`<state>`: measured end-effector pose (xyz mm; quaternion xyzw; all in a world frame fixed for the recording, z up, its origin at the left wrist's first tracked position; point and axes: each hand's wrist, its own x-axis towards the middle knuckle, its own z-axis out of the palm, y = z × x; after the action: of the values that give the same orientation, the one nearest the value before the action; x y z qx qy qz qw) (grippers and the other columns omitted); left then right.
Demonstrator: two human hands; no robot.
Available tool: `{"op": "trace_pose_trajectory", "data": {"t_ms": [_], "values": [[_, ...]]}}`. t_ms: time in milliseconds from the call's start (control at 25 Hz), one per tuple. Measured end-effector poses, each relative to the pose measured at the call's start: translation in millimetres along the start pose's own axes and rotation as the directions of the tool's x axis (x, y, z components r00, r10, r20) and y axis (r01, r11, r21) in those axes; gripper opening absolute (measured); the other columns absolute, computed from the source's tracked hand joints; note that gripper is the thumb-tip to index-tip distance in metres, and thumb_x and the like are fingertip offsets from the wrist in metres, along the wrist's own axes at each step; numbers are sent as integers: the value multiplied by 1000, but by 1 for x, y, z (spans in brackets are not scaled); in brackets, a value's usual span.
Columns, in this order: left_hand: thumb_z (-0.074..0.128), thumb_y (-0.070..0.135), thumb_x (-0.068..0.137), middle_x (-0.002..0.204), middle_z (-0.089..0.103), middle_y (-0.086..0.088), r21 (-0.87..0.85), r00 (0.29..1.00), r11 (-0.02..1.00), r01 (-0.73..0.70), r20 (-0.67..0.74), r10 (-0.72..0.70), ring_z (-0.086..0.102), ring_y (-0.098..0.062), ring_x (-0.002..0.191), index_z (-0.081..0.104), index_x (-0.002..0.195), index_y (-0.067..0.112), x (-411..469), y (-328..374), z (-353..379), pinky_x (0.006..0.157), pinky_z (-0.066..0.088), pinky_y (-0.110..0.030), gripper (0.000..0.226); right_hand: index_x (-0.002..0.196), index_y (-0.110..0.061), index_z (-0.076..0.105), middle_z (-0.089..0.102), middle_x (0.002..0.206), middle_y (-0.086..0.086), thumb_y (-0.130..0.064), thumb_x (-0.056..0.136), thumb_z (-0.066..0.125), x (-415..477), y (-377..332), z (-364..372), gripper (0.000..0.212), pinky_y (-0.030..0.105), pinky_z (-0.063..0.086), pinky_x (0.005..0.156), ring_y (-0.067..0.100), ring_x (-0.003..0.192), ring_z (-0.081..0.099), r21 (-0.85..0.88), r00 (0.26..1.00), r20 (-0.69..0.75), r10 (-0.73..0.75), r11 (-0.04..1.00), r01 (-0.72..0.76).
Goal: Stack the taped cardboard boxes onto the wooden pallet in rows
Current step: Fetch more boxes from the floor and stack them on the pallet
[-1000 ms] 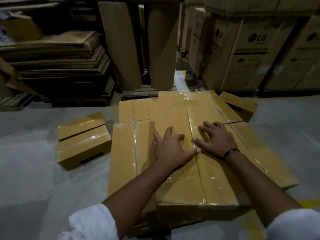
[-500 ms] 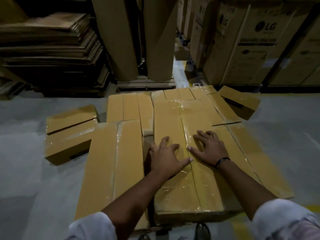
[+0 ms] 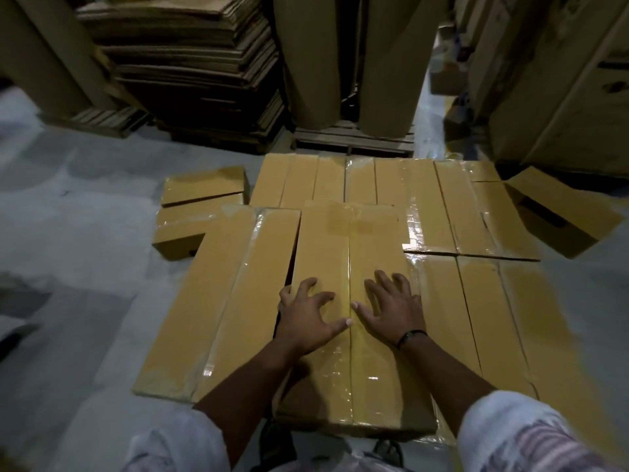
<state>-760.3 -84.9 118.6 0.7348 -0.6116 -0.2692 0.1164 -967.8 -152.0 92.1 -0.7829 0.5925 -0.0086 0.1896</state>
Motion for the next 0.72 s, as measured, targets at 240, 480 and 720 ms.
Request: {"op": "trace_pose_trajectory", "data": {"t_ms": [240, 480, 720], "values": [[69, 72, 80, 169, 5, 12, 174, 940, 985, -8, 338, -52, 3, -46, 151, 39, 151, 47, -1, -40, 16, 120, 18, -67, 81, 153, -34, 28, 2, 166, 0, -62, 93, 53, 9, -2, 28, 71, 64, 33, 110, 36, 149, 4, -28, 973, 231, 7, 1000, -1], [69, 67, 83, 171, -14, 3, 394, 913, 917, -57, 393, -113, -12, -44, 154, 9, 160, 48, -31, -47, 27, 122, 6, -64, 99, 154, -30, 22, -3, 167, 4, -54, 98, 51, -1, 3, 38, 68, 66, 31, 111, 40, 150, 0, -70, 970, 240, -18, 997, 36], [63, 75, 82, 169, -23, -3, 464, 917, 868, -175, 398, -28, -21, -51, 150, -2, 162, 42, -80, -72, 30, 122, -5, -67, 108, 154, -30, 22, -4, 167, 2, -55, 97, 50, -69, -7, 55, 68, 64, 34, 110, 39, 150, -2, -76, 975, 223, 13, 997, 4]]}}
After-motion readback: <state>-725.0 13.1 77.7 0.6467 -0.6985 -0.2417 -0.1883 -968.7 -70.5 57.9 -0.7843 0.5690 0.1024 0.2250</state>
